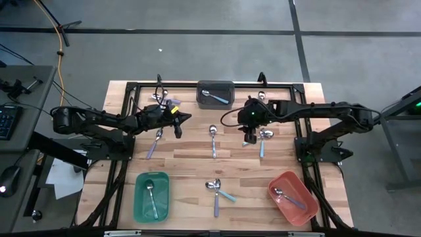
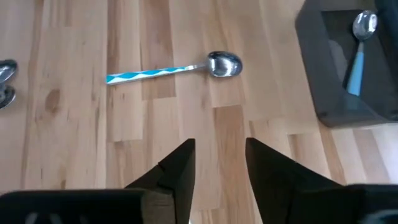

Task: Sort silverware by color (type)
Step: Put the blue spoon into the black bin

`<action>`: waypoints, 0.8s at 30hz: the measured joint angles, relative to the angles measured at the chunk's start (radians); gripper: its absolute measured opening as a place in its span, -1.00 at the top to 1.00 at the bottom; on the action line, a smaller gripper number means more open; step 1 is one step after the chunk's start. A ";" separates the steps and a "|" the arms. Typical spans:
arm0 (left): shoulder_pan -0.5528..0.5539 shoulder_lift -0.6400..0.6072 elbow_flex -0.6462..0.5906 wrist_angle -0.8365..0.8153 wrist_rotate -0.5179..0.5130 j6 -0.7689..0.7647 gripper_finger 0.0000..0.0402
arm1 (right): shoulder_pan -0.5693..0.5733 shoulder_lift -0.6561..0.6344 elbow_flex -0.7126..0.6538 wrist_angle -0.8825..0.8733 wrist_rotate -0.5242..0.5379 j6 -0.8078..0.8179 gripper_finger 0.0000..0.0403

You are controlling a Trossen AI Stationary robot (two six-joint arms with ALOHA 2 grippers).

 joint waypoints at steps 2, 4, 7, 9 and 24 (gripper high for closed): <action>-0.003 0.000 0.000 0.004 0.000 -0.001 1.00 | 0.016 0.000 0.000 -0.010 0.002 0.008 0.36; -0.010 0.000 0.000 0.004 0.000 0.009 1.00 | 0.037 0.005 0.000 -0.009 0.022 0.024 0.36; -0.026 0.000 0.000 0.003 0.000 0.068 1.00 | 0.071 0.013 -0.001 -0.005 0.096 0.027 0.36; -0.038 0.000 0.000 0.004 0.000 0.096 1.00 | 0.084 0.023 -0.001 0.000 0.128 0.021 0.36; -0.080 0.000 0.000 0.006 0.157 0.110 1.00 | 0.087 0.167 -0.001 0.103 0.083 0.001 0.76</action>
